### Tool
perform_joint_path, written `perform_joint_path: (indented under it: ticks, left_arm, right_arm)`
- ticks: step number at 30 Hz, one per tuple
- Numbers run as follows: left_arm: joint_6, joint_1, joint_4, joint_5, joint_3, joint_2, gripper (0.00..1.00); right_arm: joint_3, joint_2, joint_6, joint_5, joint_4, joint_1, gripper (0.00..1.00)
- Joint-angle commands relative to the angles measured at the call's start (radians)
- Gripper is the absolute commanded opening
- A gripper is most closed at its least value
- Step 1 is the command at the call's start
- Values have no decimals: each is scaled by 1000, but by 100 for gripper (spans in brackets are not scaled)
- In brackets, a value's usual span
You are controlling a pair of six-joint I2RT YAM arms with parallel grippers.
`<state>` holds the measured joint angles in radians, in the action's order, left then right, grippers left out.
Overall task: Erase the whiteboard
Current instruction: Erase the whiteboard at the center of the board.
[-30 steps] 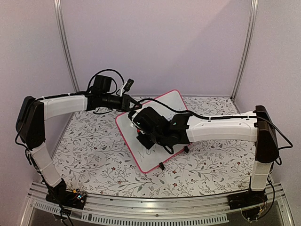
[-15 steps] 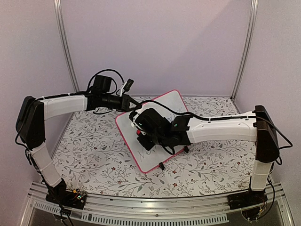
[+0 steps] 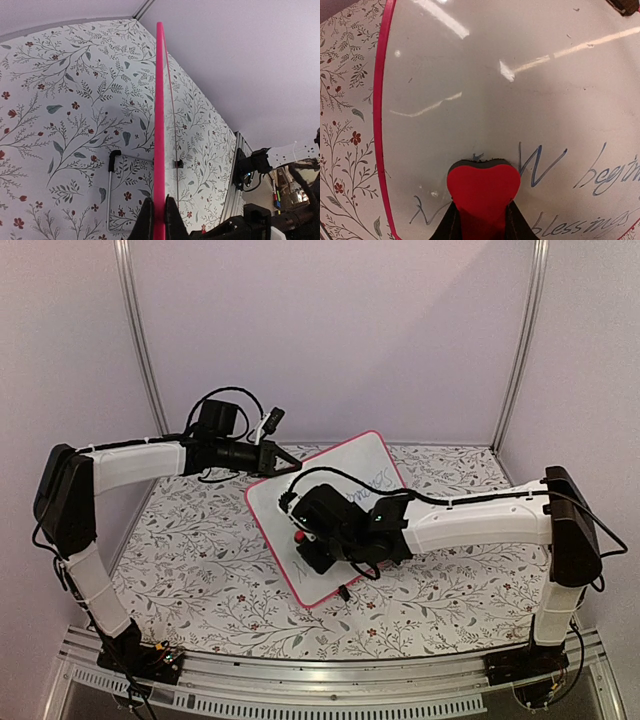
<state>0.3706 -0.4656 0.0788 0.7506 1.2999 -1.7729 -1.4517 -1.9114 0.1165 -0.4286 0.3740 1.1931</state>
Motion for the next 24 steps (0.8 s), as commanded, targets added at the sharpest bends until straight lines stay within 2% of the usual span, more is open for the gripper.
perform_joint_path:
  ticks: [1, 16, 24]
  left_arm:
    - [-17, 1, -11, -38, -5, 9, 0]
    - [-16, 0, -11, -39, -4, 9, 0]
    - [-16, 0, -11, -39, -5, 6, 0]
  right_arm:
    - [44, 34, 32, 19, 48, 4, 0]
    - [39, 74, 23, -32, 78, 8, 0]
    - [-65, 72, -37, -57, 52, 7, 0]
